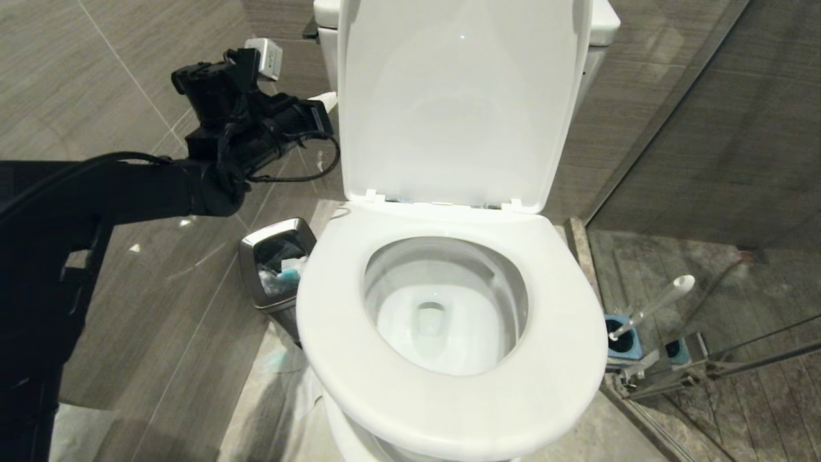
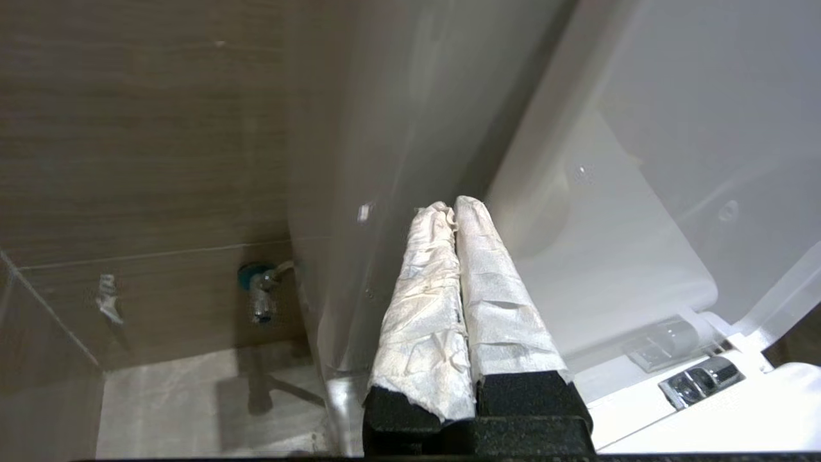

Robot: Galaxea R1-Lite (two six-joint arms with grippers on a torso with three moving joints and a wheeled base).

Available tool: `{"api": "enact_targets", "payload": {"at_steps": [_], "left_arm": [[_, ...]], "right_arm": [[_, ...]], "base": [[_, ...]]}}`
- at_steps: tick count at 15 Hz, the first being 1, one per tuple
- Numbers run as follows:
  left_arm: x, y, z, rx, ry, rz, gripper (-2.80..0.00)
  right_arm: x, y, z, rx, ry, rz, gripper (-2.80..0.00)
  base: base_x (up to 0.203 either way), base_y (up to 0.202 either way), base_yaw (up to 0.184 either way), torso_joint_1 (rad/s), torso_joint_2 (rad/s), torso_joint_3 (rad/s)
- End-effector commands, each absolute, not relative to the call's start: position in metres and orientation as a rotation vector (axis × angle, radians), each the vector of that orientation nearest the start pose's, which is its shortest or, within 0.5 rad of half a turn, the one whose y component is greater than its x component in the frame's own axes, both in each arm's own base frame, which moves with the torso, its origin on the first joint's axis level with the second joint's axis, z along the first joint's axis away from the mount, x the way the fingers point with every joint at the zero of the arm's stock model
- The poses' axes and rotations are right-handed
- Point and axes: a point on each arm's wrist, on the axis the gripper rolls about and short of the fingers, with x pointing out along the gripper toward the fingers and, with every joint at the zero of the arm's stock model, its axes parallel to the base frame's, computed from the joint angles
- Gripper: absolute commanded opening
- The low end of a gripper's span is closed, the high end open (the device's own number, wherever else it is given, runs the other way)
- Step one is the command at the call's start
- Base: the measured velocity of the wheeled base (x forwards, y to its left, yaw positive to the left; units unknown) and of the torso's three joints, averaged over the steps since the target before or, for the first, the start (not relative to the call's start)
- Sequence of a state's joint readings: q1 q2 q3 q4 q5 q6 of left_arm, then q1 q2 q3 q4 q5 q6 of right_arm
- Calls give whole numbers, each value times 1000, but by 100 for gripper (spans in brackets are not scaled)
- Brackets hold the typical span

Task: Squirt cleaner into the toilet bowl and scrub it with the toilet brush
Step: Close the toilet lid

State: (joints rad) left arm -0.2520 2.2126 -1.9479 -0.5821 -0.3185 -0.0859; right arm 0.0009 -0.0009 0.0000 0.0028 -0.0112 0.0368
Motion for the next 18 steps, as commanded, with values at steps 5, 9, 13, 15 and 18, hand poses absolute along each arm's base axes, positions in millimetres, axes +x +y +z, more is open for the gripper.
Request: {"api": "enact_targets", "payload": {"at_steps": [5, 9, 13, 15, 18], "left_arm": [[454, -132, 286, -76, -265, -602, -280], [460, -134, 274, -66, -249, -631, -280], [460, -131, 275, -69, -240, -677, -280], [459, -128, 278, -67, -239, -726, -280], [457, -126, 277, -96, -215, -747, -280]], "right_arm": [[-23, 0, 75, 37, 4, -10, -280], [-23, 0, 75, 37, 3, -10, -280], [-23, 0, 75, 37, 4, -11, -280], [-23, 0, 75, 37, 4, -11, -280], [-23, 0, 75, 37, 4, -10, -280]], "base": [[0, 0, 0, 0, 0, 0], [0, 0, 0, 0, 0, 0], [0, 0, 0, 0, 0, 0], [0, 0, 0, 0, 0, 0], [0, 0, 0, 0, 0, 0]]}}
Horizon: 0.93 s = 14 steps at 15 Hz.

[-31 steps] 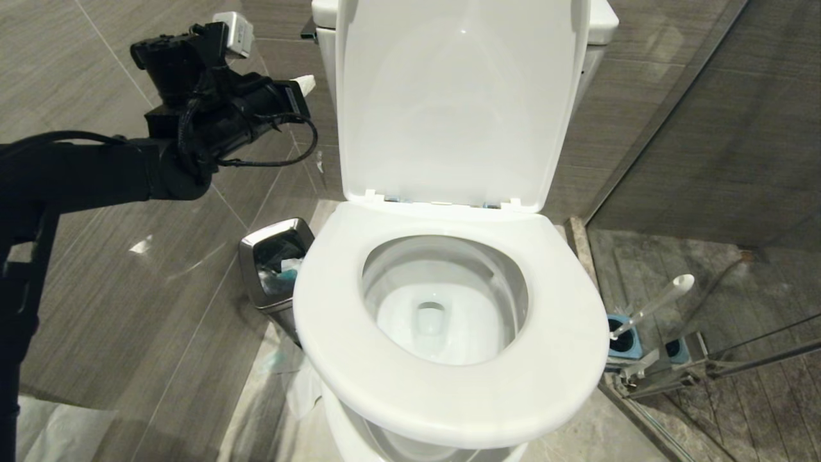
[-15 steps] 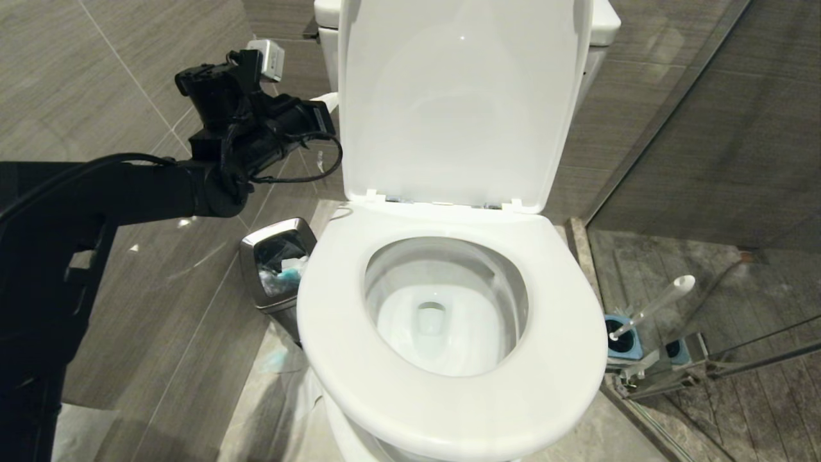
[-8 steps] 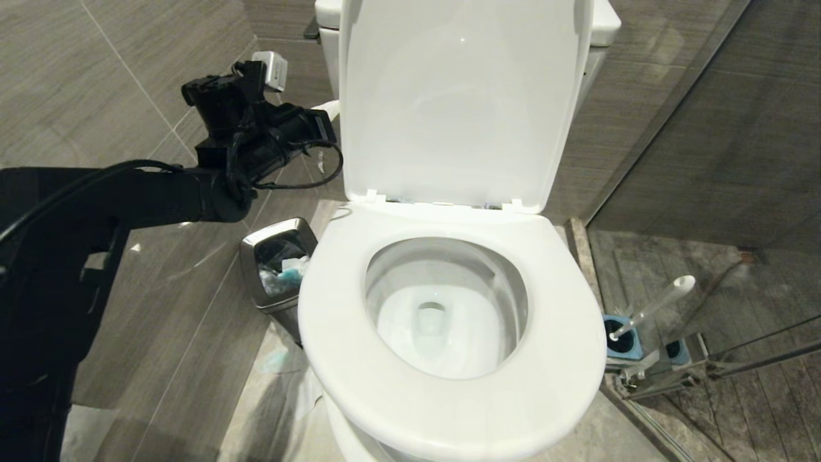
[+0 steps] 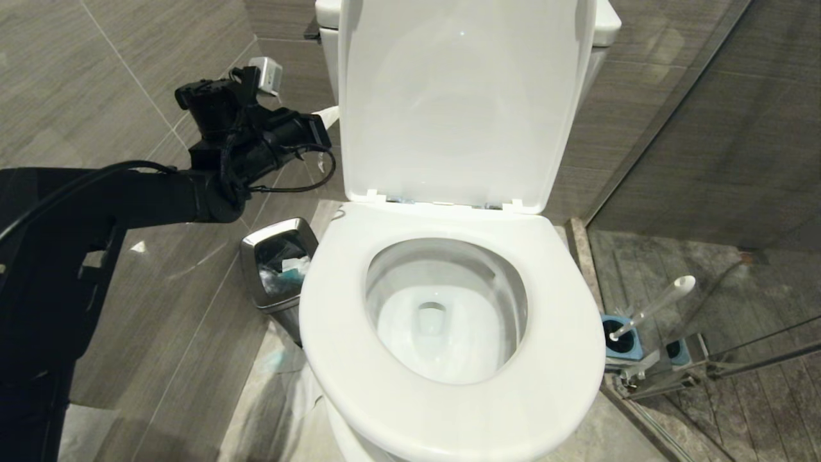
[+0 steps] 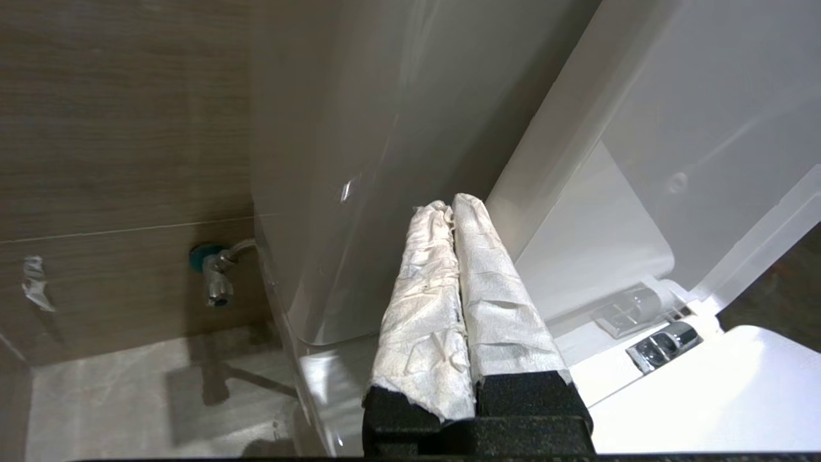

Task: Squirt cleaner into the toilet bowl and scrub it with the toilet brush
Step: Close the toilet lid

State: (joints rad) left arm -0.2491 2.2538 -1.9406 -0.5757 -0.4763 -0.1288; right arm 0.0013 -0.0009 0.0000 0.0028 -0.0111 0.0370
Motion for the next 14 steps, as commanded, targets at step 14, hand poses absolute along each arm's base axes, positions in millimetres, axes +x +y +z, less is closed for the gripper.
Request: {"api": "enact_targets", "payload": {"at_steps": [14], "left_arm": [[427, -66, 253, -38, -69, -752, -280]], "right_arm": [[-23, 0, 75, 37, 3, -10, -280]], "base": [[0, 0, 0, 0, 0, 0]]}}
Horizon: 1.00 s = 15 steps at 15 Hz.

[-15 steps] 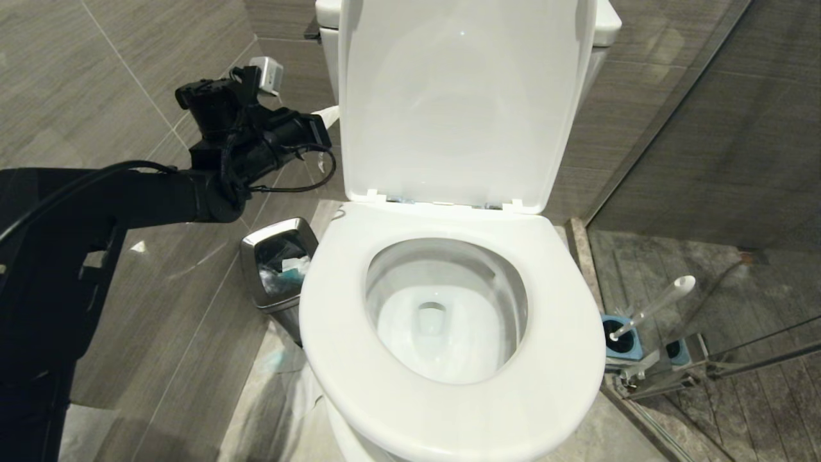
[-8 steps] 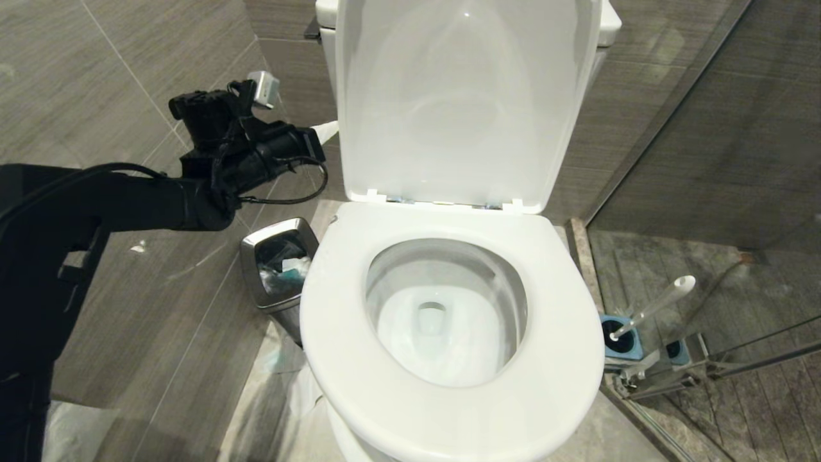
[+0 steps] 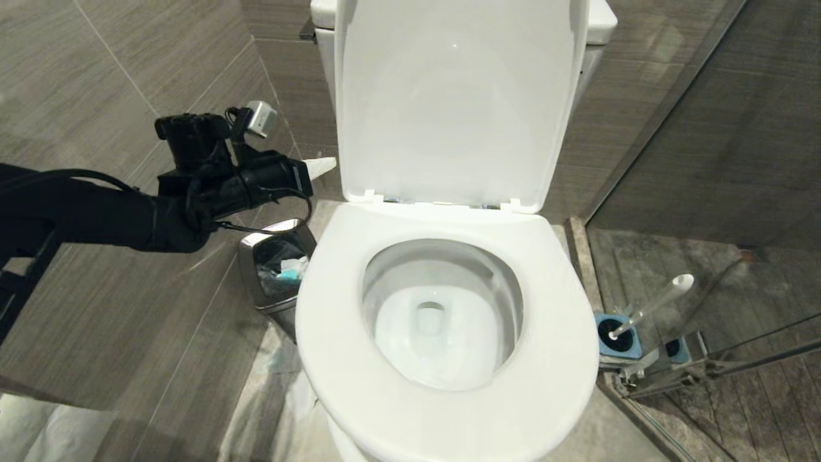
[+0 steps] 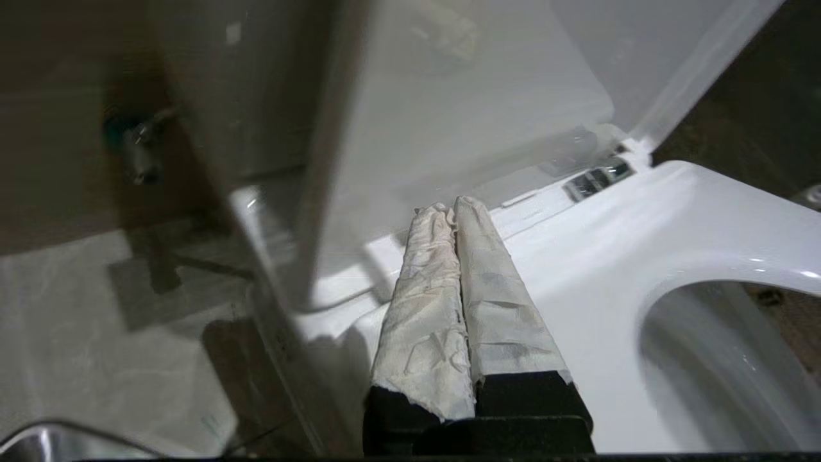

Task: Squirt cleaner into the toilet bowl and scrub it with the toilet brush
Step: Close the toilet lid

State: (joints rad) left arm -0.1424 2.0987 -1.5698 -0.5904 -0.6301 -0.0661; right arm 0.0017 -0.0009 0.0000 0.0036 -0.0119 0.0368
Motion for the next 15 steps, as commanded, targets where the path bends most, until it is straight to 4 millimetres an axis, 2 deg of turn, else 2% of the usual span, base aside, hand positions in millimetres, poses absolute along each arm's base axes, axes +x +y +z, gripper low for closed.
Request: {"api": "enact_targets", "payload": {"at_steps": [1, 4, 7, 10, 15], "left_arm": [[429, -62, 259, -30, -100, -735, -280], [441, -61, 275, -22, -201, -659, -280], [453, -74, 306, -34, -357, -603, -280], [458, -90, 303, -90, -415, -595, -280], [459, -96, 300, -143, -405, -622, -280]], "right_arm": [[-23, 0, 75, 37, 4, -11, -280], [-23, 0, 75, 37, 3, -9, -280], [-23, 0, 75, 37, 4, -9, -280], [-23, 0, 75, 37, 4, -10, -280], [-23, 0, 75, 37, 4, -11, -280]], "base": [[0, 0, 0, 0, 0, 0], [0, 0, 0, 0, 0, 0], [0, 0, 0, 0, 0, 0], [0, 0, 0, 0, 0, 0], [0, 0, 0, 0, 0, 0]]}}
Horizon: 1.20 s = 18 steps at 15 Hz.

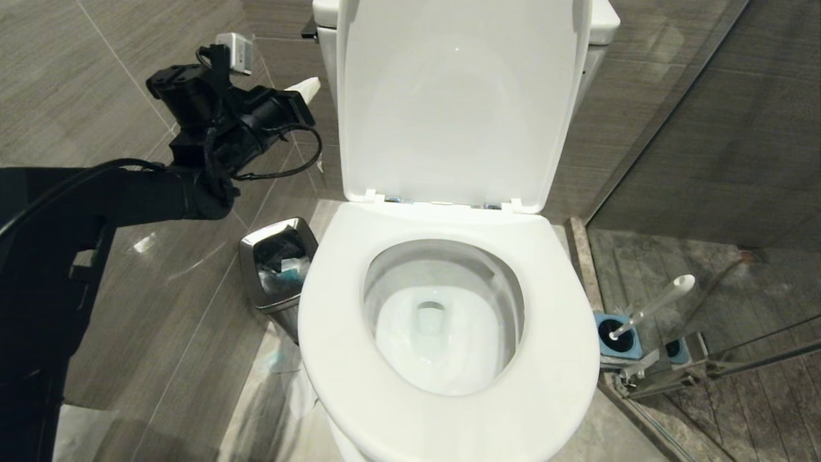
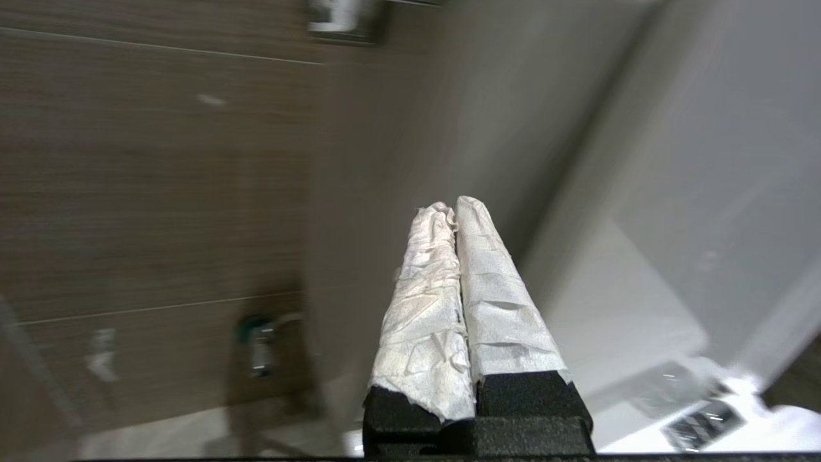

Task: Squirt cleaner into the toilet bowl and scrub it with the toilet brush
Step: Close the toilet lid

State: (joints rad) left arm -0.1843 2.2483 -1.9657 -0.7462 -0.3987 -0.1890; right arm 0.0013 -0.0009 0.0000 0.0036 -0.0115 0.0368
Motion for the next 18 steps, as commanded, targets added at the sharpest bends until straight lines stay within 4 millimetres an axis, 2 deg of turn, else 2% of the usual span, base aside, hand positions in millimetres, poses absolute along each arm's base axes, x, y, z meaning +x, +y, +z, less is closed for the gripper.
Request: {"api": "enact_targets", "payload": {"at_steps": [1, 8, 11, 14, 18], "left_arm": [[459, -98, 300, -155, -400, -628, -280], [452, -112, 304, -150, -402, -665, -280], [451, -112, 303, -95, -393, -650, -280], [452, -107, 297, 63, -328, -605, -280], [449, -102, 296, 74, -284, -594, -280]], "right_arm": [[-23, 0, 75, 37, 3, -11, -280], [-23, 0, 75, 37, 3, -9, -280], [-23, 0, 75, 37, 4, -11, -280], [-23, 0, 75, 37, 3, -11, -280], [-23, 0, 75, 37, 3, -11, -280]], "base": [[0, 0, 0, 0, 0, 0], [0, 0, 0, 0, 0, 0], [0, 0, 0, 0, 0, 0], [0, 0, 0, 0, 0, 0], [0, 0, 0, 0, 0, 0]]}}
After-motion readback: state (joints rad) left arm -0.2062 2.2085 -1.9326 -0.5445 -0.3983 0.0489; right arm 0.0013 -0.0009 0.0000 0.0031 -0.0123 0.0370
